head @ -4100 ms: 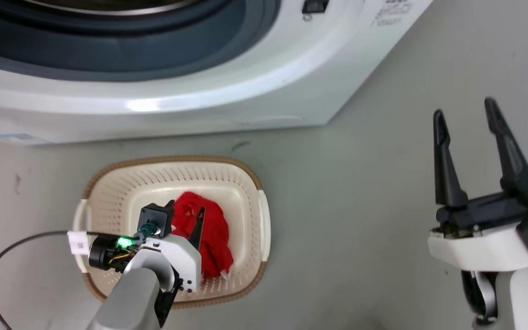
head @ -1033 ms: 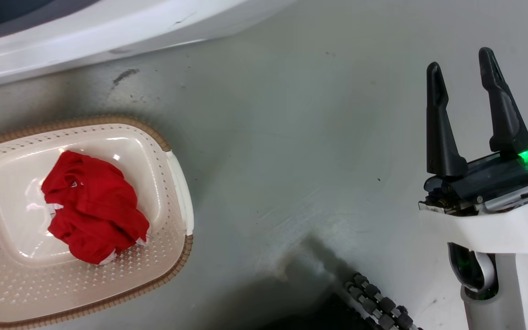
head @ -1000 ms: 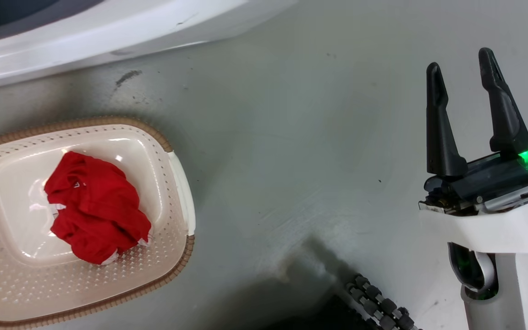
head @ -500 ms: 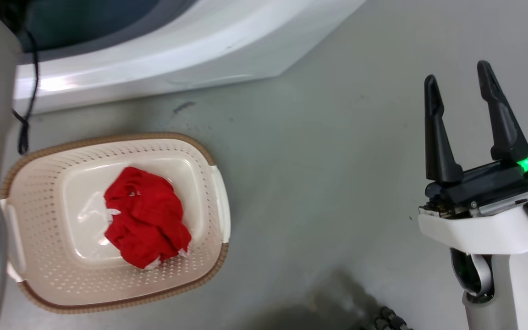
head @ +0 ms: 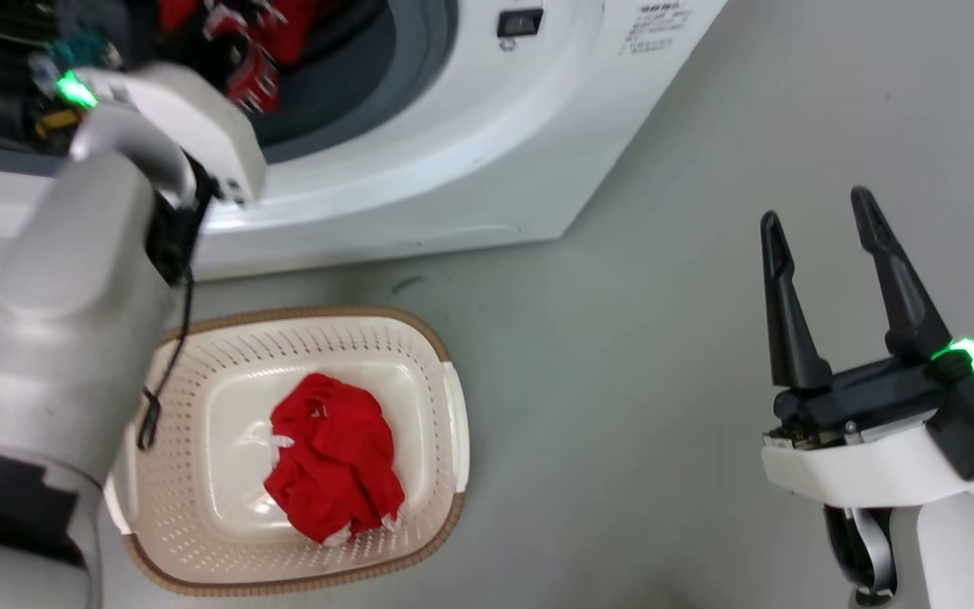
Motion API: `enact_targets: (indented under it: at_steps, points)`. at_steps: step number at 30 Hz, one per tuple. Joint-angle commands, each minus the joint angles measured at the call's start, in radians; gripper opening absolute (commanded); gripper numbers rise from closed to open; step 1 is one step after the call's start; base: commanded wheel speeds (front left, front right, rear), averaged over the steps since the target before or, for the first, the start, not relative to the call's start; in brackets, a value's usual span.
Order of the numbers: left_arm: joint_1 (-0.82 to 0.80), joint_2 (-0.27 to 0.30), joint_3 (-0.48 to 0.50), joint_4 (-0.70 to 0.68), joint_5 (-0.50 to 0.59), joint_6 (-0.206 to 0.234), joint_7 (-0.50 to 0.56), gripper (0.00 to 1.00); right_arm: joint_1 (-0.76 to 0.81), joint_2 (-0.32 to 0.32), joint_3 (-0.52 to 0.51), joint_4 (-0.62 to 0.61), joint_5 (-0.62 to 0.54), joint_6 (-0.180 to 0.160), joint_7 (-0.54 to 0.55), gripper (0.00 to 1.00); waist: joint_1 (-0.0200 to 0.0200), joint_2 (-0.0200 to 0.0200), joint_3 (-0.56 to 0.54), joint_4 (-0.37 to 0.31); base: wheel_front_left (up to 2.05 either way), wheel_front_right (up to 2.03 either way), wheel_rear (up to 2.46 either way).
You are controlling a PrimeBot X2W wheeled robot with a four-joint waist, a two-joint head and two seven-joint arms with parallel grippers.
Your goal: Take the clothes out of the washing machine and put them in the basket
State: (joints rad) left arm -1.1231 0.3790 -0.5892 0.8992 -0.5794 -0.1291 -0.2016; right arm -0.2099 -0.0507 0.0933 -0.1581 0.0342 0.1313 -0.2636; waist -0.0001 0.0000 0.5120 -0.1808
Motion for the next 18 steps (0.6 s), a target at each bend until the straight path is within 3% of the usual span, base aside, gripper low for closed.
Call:
enact_targets:
  at_steps: [1,7,18]
  points:
    - [0.041,-0.007,-0.006,-0.020,-0.003,0.000,-0.018,0.00,0.022,0.001,-0.003,0.004,-0.005,-0.001,-0.002,1.00,0.0001,0.0000,-0.054,0.027,0.00,0.00,0.00]
    - [0.160,-0.009,0.002,-0.117,-0.014,0.019,-0.049,0.00,0.064,0.001,-0.001,0.012,-0.026,-0.001,-0.002,1.00,0.0001,0.0000,-0.136,0.059,0.00,0.00,0.00]
    - [0.390,0.043,0.025,-0.422,-0.019,0.108,-0.061,0.00,0.147,0.001,-0.013,0.026,-0.042,-0.001,-0.002,1.00,0.0001,0.0000,-0.280,0.108,0.00,0.00,0.00]
